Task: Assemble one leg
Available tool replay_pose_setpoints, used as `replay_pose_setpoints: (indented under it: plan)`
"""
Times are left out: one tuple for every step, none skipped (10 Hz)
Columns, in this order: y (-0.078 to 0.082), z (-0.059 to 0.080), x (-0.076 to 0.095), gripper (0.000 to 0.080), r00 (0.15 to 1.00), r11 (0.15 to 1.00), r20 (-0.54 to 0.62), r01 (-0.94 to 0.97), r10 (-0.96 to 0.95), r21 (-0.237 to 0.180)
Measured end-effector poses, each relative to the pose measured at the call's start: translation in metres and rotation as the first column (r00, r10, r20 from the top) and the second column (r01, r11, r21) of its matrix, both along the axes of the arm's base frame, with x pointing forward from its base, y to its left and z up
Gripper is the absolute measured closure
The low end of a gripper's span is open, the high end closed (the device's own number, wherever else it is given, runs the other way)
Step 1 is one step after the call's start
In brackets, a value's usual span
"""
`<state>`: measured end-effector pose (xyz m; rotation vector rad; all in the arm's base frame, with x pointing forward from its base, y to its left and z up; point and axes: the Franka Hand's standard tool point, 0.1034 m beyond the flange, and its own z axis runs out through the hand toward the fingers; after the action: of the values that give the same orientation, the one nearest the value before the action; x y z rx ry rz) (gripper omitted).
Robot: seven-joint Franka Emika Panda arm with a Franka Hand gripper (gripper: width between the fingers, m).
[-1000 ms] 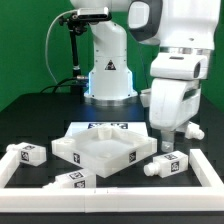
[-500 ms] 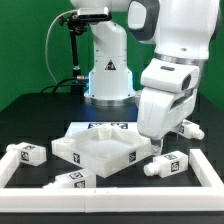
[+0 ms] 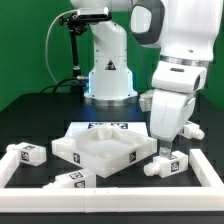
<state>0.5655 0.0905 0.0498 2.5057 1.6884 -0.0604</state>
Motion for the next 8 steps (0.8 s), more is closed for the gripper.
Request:
replay_pose_setpoints:
  plan:
    - [0.000,-0.004,-0.005,0.0150,0.998,0.998,-0.014,-0.068,0.068,-0.002]
    - [0.004,-0.009,-0.011,0.0150,0.996,0.996,-0.013,-0.092,0.092,0.008]
    - [0.006,-0.013,-0.016,0.0150,0.995,0.995,-0.018,-0.100,0.100,0.012]
    - [0.005,-0.014,-0.017,0.0150,0.994,0.995,-0.023,-0.104,0.104,0.011]
    - [0.002,-0.012,-0.014,0.0150,0.994,0.994,-0.030,-0.108,0.108,0.006]
    - [0.001,-0.014,-0.015,0.0150,0.993,0.994,-0.030,-0.111,0.111,0.008]
    - [0.000,-0.017,-0.016,0.0150,0.992,0.993,-0.038,-0.118,0.118,0.008]
    - [-0.001,-0.021,-0.017,0.0150,0.991,0.992,-0.044,-0.127,0.127,0.008]
